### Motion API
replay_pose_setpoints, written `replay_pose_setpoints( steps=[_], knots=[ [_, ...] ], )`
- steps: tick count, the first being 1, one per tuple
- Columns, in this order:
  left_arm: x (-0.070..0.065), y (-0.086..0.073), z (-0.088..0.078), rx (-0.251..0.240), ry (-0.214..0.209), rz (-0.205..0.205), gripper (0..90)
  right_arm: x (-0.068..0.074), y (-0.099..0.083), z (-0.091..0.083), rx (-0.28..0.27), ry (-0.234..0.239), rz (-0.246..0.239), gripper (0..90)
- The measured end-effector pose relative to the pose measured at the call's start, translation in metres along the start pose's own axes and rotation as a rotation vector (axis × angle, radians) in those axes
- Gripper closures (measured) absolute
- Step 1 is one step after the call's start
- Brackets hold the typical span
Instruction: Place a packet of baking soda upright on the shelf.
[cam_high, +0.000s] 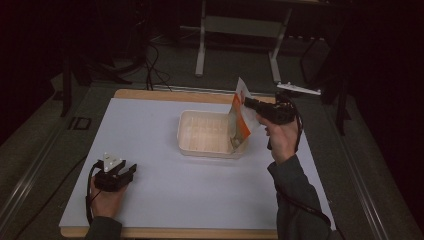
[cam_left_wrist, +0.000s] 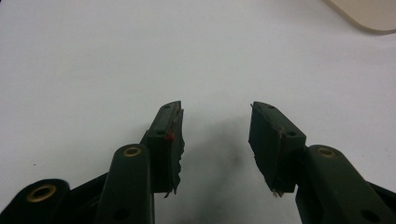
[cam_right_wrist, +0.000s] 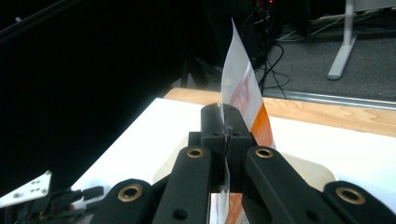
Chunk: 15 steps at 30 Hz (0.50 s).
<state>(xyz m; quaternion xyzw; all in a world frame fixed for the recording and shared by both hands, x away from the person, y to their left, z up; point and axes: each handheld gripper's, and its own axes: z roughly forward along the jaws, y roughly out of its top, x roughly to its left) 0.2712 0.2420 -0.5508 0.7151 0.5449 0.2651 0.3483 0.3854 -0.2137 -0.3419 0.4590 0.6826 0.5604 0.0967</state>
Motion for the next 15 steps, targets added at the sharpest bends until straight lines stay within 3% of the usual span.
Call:
replay_pose_setpoints(
  steps=[7, 15],
  knots=[
    [0.0, 0.0, 0.0, -0.002, -0.001, -0.004, 54.1, -0.007, -0.005, 0.008, -0.039, -0.021, 0.028, 90.0],
    [0.0, 0.0, 0.0, -0.003, 0.0, -0.004, 54.1, -0.01, -0.007, 0.014, -0.062, -0.04, 0.009, 90.0]
  ],
)
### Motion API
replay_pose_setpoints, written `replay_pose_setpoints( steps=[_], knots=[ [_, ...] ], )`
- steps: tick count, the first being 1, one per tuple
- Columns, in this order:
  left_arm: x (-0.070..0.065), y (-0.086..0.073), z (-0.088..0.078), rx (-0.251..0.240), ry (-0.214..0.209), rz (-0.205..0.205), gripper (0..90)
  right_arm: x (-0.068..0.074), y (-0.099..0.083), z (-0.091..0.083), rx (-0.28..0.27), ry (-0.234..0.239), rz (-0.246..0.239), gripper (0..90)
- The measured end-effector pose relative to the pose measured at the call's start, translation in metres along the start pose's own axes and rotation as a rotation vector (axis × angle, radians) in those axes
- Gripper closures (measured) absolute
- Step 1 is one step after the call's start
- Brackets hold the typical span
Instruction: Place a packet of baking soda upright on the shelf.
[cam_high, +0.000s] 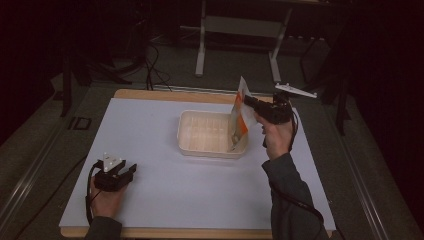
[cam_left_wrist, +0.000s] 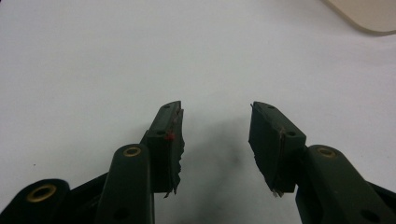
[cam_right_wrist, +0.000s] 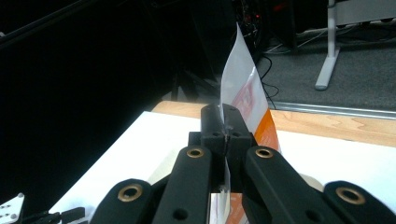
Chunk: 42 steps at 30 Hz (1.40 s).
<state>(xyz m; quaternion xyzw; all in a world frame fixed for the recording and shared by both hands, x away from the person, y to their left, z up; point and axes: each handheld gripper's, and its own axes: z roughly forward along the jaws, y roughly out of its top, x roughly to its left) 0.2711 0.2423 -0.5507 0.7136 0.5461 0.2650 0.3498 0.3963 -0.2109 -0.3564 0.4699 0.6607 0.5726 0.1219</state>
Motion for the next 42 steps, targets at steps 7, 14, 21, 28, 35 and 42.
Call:
replay_pose_setpoints(
  steps=[7, 14, 21, 28, 35, 42],
  knots=[
    [0.0, 0.0, 0.0, 0.0, -0.001, 0.0, 54.0, 0.0, -0.004, 0.005, -0.012, -0.005, -0.005, 90.0],
    [0.0, 0.0, 0.0, -0.002, -0.001, 0.0, 54.0, -0.003, -0.01, 0.004, -0.02, 0.0, -0.015, 90.0],
    [0.0, 0.0, 0.0, -0.001, 0.0, 0.001, 53.9, -0.005, -0.014, 0.001, -0.01, -0.002, -0.019, 90.0],
    [0.0, 0.0, 0.0, -0.002, -0.001, 0.001, 53.9, -0.006, -0.018, 0.005, -0.008, -0.03, 0.01, 90.0],
    [0.0, 0.0, 0.0, -0.002, -0.002, 0.0, 53.9, -0.004, -0.022, 0.012, 0.004, -0.07, 0.033, 90.0],
    [0.0, 0.0, 0.0, -0.002, -0.002, 0.001, 53.9, -0.002, -0.024, 0.018, 0.017, -0.103, 0.031, 90.0]
  ],
)
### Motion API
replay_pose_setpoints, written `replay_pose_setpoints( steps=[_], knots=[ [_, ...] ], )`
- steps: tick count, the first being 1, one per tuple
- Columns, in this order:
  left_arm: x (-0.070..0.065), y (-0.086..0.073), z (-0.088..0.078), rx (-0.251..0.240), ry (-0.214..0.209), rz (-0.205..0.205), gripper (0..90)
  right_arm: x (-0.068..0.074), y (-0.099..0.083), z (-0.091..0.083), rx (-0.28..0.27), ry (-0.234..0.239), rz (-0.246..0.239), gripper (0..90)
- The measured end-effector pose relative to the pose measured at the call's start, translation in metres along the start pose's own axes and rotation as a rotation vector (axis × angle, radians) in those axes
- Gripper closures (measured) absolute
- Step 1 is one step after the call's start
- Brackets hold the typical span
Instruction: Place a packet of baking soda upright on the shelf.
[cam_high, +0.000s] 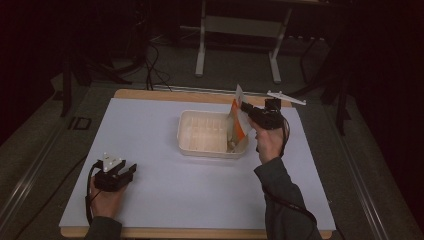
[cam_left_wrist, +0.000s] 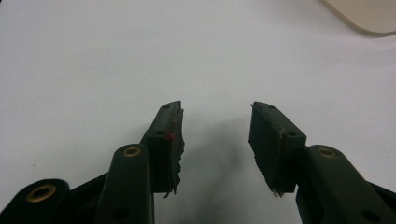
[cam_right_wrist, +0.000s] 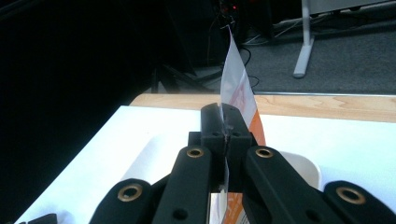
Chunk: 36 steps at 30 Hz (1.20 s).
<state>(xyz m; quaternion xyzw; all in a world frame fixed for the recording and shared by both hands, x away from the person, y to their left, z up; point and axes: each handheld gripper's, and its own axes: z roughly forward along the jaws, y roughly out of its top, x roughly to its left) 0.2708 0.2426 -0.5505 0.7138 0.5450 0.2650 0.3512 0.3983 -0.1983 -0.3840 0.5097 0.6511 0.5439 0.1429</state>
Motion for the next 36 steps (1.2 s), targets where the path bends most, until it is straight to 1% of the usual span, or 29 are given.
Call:
replay_pose_setpoints(
  steps=[5, 7, 11, 12, 13, 14, 18, 21, 24, 25, 26, 28, 30, 31, 33, 36],
  knots=[
    [0.0, 0.0, 0.0, 0.0, 0.0, 0.001, 53.9, -0.002, -0.002, 0.003, 0.004, -0.015, 0.01, 90.0],
    [0.0, 0.0, 0.0, 0.0, 0.0, -0.002, 53.9, -0.004, -0.004, 0.007, 0.014, -0.027, 0.019, 90.0],
    [0.0, 0.0, 0.0, 0.001, 0.0, -0.001, 53.9, -0.004, -0.004, 0.008, 0.014, -0.029, 0.023, 90.0],
    [0.0, 0.0, 0.0, 0.001, 0.0, -0.001, 53.9, -0.003, -0.004, 0.009, 0.016, -0.035, 0.014, 90.0],
    [0.0, 0.0, 0.0, 0.0, 0.0, 0.0, 53.9, -0.003, -0.004, 0.01, 0.018, -0.051, 0.003, 89.9],
    [0.0, 0.0, 0.0, 0.001, 0.0, 0.002, 53.9, -0.003, -0.004, 0.011, 0.018, -0.058, 0.0, 89.9],
    [0.0, 0.0, 0.0, 0.001, 0.0, 0.002, 53.9, -0.002, -0.004, 0.014, 0.019, -0.064, -0.005, 89.8],
    [0.0, 0.0, 0.0, 0.003, 0.001, 0.002, 53.8, 0.001, -0.002, 0.017, 0.03, -0.086, -0.029, 89.6],
    [0.0, 0.0, 0.0, 0.003, 0.001, 0.003, 53.8, 0.002, -0.002, 0.019, 0.034, -0.093, -0.033, 89.6],
    [0.0, 0.0, 0.0, 0.002, 0.0, 0.002, 53.8, 0.003, 0.0, 0.021, 0.045, -0.107, -0.042, 89.4],
    [0.0, 0.0, 0.0, 0.001, 0.0, 0.002, 53.8, 0.003, 0.001, 0.022, 0.05, -0.11, -0.045, 89.0],
    [0.0, 0.0, 0.0, 0.002, 0.0, 0.002, 53.8, 0.003, 0.002, 0.024, 0.067, -0.113, -0.048, 83.8],
    [0.0, 0.0, 0.0, 0.002, 0.0, 0.001, 53.8, 0.003, 0.002, 0.024, 0.067, -0.113, -0.048, 83.8],
    [0.0, 0.0, 0.0, 0.001, 0.0, 0.0, 53.8, 0.003, 0.0, 0.027, 0.082, -0.13, -0.06, 77.3],
    [0.0, 0.0, 0.0, 0.0, 0.0, 0.0, 53.8, 0.002, -0.002, 0.027, 0.083, -0.128, -0.055, 73.9],
    [0.0, 0.0, 0.0, 0.002, 0.0, 0.001, 53.8, 0.001, -0.005, 0.029, 0.095, -0.129, -0.069, 70.1]
  ],
)
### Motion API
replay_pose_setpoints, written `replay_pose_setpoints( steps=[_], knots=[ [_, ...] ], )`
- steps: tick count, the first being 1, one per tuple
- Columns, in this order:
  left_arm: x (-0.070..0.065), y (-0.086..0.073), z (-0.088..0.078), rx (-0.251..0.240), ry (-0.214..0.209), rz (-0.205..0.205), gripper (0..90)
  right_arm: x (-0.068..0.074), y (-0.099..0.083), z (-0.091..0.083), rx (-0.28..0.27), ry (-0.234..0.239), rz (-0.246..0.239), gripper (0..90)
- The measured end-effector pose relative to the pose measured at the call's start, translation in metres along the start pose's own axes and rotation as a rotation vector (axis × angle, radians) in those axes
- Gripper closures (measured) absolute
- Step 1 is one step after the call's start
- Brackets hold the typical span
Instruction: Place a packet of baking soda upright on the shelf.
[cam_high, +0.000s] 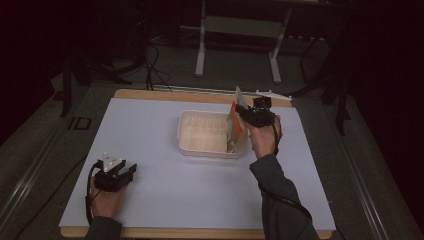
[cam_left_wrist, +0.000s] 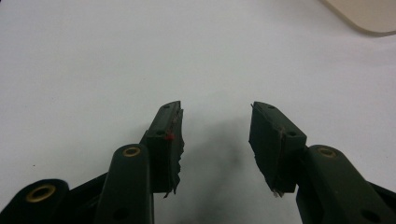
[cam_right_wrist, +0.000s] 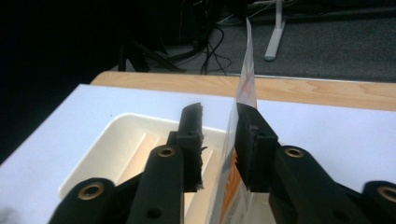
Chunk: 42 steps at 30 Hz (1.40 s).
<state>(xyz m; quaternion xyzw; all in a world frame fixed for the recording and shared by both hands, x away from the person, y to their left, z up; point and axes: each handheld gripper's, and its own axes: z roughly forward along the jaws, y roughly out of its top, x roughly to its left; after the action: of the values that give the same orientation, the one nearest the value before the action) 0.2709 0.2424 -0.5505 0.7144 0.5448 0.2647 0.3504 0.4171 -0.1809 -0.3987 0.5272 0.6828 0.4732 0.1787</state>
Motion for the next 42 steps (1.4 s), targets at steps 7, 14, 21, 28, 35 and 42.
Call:
replay_pose_setpoints(
  steps=[7, 14, 21, 28, 35, 42],
  knots=[
    [0.0, 0.0, 0.0, -0.002, 0.0, -0.001, 53.6, -0.001, -0.003, 0.002, 0.033, -0.011, -0.014, 62.4],
    [0.0, 0.0, 0.0, -0.003, 0.0, -0.004, 53.5, 0.002, 0.0, -0.005, 0.068, -0.018, -0.065, 58.6],
    [0.0, 0.0, -0.001, -0.005, 0.002, -0.005, 53.4, -0.001, 0.005, -0.019, 0.089, -0.014, -0.093, 58.0],
    [0.0, 0.0, -0.001, -0.011, 0.003, -0.008, 53.4, -0.002, 0.006, -0.036, 0.118, 0.005, -0.136, 57.4],
    [0.001, 0.0, -0.002, -0.017, 0.005, -0.012, 52.9, 0.0, -0.002, -0.057, 0.137, 0.052, -0.194, 56.2],
    [0.0, 0.0, -0.002, -0.012, 0.023, -0.02, 52.4, -0.008, -0.028, -0.09, 0.141, 0.085, -0.232, 55.1]
  ],
)
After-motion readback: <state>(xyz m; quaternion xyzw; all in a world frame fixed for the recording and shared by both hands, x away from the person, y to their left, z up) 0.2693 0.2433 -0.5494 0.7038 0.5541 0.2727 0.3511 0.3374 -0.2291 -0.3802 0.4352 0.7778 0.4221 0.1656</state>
